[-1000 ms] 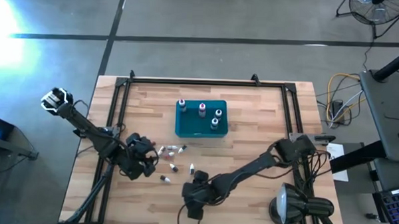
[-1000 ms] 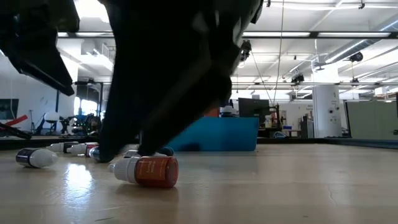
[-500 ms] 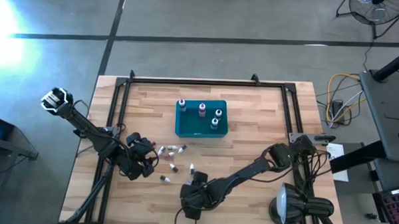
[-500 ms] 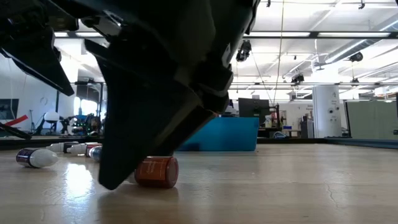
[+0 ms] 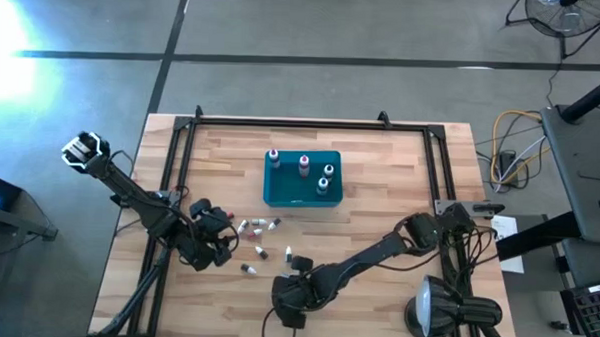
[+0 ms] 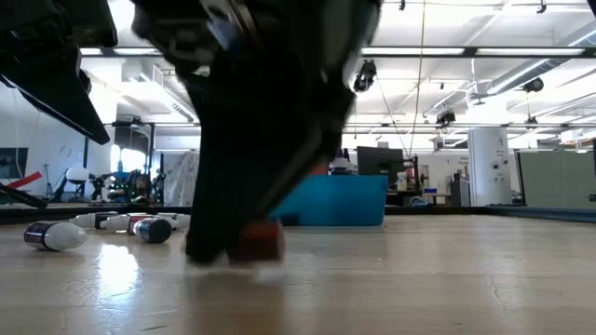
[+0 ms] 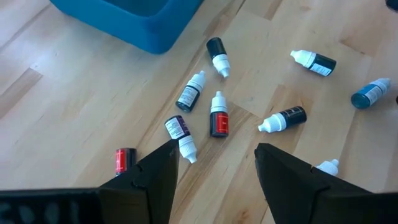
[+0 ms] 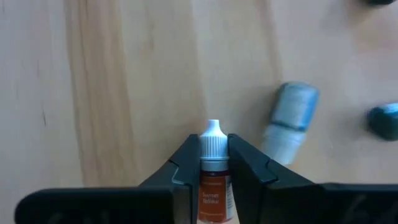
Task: Pick & Place food coloring
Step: Put the small orange food coloring bottle into the bin, then put the right small purple food coloring bottle into the bin
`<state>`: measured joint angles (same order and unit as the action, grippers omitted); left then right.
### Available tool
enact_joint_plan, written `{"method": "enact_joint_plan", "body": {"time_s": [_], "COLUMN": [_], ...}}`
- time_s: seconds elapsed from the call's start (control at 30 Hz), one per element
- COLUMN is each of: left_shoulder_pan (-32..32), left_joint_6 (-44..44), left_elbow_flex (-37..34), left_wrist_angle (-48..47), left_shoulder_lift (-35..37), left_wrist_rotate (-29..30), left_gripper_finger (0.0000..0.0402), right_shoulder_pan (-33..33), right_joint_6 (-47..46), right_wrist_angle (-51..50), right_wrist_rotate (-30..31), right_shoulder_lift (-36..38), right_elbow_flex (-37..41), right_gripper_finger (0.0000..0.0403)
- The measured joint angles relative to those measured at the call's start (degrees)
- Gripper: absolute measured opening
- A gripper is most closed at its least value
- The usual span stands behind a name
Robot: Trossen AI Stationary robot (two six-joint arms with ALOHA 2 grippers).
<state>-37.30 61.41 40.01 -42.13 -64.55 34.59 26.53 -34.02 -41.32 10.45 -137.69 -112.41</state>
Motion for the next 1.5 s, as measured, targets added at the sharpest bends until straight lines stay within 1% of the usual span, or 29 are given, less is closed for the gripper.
{"method": "enact_joint_plan", "body": {"time_s": [0.1, 0.23, 0.33, 0.53, 0.6, 0.73, 0.83, 0.9, 1.0, 1.27, 1.37, 1.5], "left_shoulder_pan": [0.0, 0.0, 0.0, 0.1, 0.1, 0.1, 0.0, 0.0, 0.0, 0.0, 0.0, 0.0], "left_joint_6": [0.2, 0.2, 0.2, 0.2, 0.1, 0.1, 0.1, 0.1, 0.1, 0.1, 0.1, 0.1], "left_elbow_flex": [0.0, 0.0, 0.0, 0.0, 0.0, 0.0, 0.0, 0.0, 0.0, 0.0, 0.0, 0.0], "left_wrist_angle": [0.0, 0.0, 0.0, 0.0, 0.1, 0.1, 0.1, 0.1, 0.1, 0.1, 0.1, 0.1], "left_shoulder_lift": [0.0, 0.0, 0.0, 0.0, 0.0, 0.0, 0.0, 0.0, 0.0, 0.0, 0.0, 0.0], "left_wrist_rotate": [0.0, 0.0, 0.0, 0.0, 0.0, -0.1, -0.1, -0.1, -0.1, -0.1, 0.0, 0.0], "left_gripper_finger": [0.0188, 0.0188, 0.0188, 0.0188, 0.0188, 0.0188, 0.0188, 0.0188, 0.0188, 0.0188, 0.0188, 0.0188], "right_shoulder_pan": [-1.5, -4.5, -8.3, -19.2, -22.6, -27.6, -29.9, -30.5, -30.5, -29.2, -26.8, -22.2], "right_joint_6": [0.8, 3.6, 5.7, 8.9, 9.0, 8.2, 6.6, 5.4, 5.2, 5.5, 8.0, 15.5], "right_wrist_angle": [-1.1, -4.3, -6.5, -5.8, -4.9, -3.4, -3.2, -3.3, -3.3, -3.5, -3.5, -7.6], "right_wrist_rotate": [1.4, 9.1, 14.4, 15.0, 13.6, 8.7, 4.5, 4.0, 4.0, 4.3, 2.1, -5.0], "right_shoulder_lift": [2.6, 8.1, 12.5, 19.0, 20.2, 21.2, 21.2, 21.2, 21.4, 21.7, 22.9, 24.5], "right_elbow_flex": [0.1, 0.4, 2.3, 8.9, 11.1, 13.5, 14.6, 14.8, 14.3, 9.8, 8.3, 7.6], "right_gripper_finger": [0.0049, 0.0057, 0.0064, 0.0062, 0.0063, 0.0071, 0.0082, 0.0094, 0.0118, 0.0192, 0.0211, 0.022]}}
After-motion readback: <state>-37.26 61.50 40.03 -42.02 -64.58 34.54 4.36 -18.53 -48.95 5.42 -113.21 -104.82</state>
